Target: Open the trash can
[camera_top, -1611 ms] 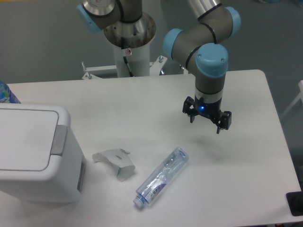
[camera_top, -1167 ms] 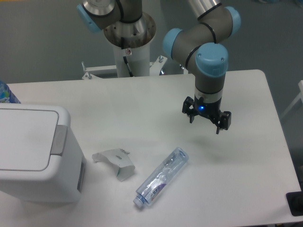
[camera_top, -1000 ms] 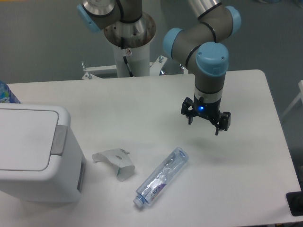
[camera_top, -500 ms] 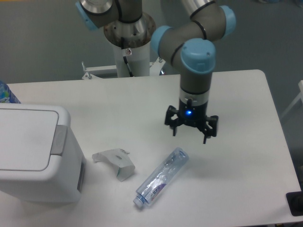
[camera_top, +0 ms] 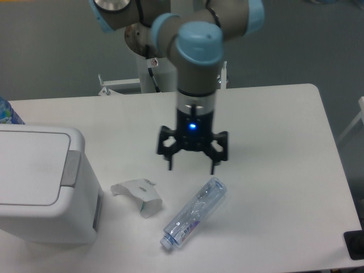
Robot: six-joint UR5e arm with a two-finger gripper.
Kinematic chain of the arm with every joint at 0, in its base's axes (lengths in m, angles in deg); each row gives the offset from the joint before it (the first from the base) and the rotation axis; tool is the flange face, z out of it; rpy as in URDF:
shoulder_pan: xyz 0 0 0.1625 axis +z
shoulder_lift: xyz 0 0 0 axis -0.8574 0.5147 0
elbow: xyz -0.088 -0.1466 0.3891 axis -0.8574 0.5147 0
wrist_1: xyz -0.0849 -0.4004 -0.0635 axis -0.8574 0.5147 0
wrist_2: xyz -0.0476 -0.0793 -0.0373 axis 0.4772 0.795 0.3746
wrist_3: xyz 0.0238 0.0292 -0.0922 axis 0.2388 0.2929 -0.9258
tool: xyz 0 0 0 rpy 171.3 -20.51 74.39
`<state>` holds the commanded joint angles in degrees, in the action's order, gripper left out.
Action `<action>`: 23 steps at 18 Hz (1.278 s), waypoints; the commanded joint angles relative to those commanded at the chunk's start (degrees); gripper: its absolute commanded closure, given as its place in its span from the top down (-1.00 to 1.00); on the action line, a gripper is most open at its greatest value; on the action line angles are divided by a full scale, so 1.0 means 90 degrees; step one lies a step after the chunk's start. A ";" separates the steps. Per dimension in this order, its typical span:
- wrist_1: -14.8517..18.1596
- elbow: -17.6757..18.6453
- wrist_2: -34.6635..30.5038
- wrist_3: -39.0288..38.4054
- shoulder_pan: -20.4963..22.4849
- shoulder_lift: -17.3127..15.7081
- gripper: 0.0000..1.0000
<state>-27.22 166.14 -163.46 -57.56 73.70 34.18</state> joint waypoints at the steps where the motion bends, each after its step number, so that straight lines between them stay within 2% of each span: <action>1: 0.0000 -0.0088 0.0068 -0.0235 -0.0069 0.0000 1.00; 9: -0.0029 -0.0606 0.0255 -0.1447 -0.0703 0.0029 1.00; 12: -0.0029 -0.0578 0.0226 -0.1516 -0.0948 0.0029 1.00; 23: -0.0117 -0.0421 0.0196 -0.1370 -0.0968 0.0195 1.00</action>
<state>-28.27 162.35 -161.70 -69.90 64.99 35.93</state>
